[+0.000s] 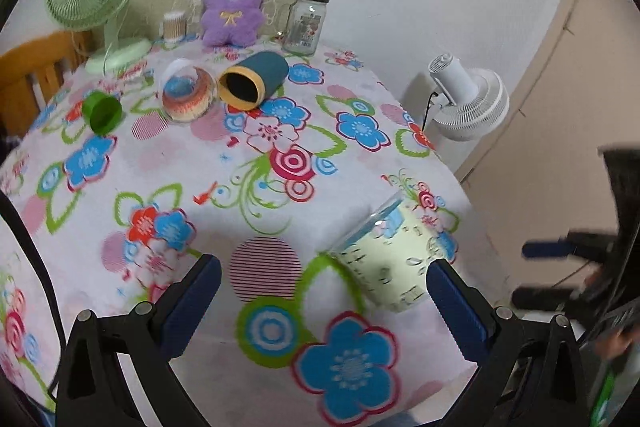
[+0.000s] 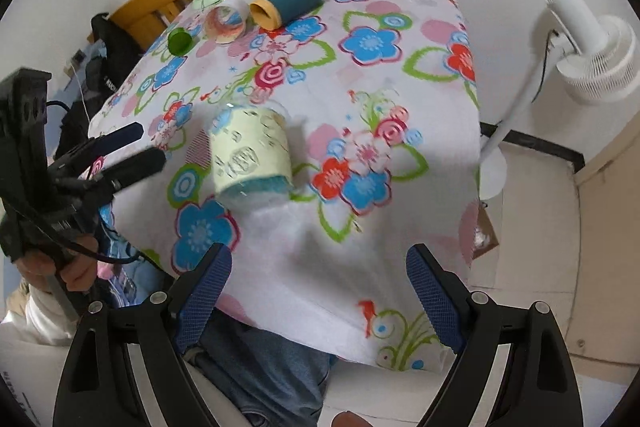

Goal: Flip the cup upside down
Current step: 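Grasp the lying PARTY cup with the left gripper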

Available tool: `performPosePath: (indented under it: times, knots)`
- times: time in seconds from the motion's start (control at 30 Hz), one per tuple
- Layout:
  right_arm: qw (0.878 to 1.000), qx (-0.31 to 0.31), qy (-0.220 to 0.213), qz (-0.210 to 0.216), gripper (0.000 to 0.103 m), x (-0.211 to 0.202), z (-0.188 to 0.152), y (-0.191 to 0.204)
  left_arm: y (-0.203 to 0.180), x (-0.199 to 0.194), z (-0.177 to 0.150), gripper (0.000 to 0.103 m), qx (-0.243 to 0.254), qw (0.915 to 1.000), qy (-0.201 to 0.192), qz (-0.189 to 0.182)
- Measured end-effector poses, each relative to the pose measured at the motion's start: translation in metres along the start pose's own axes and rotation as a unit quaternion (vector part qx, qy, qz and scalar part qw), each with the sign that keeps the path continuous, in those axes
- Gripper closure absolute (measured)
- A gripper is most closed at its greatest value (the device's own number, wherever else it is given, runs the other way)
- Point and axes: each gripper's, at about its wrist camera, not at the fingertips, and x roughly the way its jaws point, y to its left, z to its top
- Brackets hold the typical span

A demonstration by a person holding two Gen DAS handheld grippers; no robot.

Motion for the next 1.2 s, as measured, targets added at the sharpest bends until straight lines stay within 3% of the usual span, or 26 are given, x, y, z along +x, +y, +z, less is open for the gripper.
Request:
performPosePath:
  times: [0.13, 0.5, 0.8, 1.0, 1.2]
  knots:
    - [1.0, 0.009, -0.011, 0.003, 0.012, 0.002, -0.015, -0.015, -0.011, 0.007, 0.006, 0.0, -0.03, 0.9995, -0.001, 0.011]
    - [0.999, 0.035, -0.014, 0.024, 0.012, 0.014, -0.04, -0.046, -0.027, 0.042, 0.012, 0.0, -0.118, 0.9898, 0.069, -0.039]
    - [0.998, 0.048, -0.012, 0.046, 0.012, 0.024, -0.048, -0.06, -0.033, 0.066, 0.004, 0.0, -0.157, 0.9832, 0.09, -0.025]
    - [0.998, 0.043, -0.015, 0.045, 0.012, 0.025, -0.049, -0.064, -0.043, 0.077, -0.005, 0.0, -0.157, 0.9833, 0.09, -0.01]
    - [0.998, 0.042, -0.018, 0.045, 0.012, 0.023, -0.053, -0.066, -0.039, 0.084, -0.008, 0.01, -0.176, 0.9801, 0.091, 0.004]
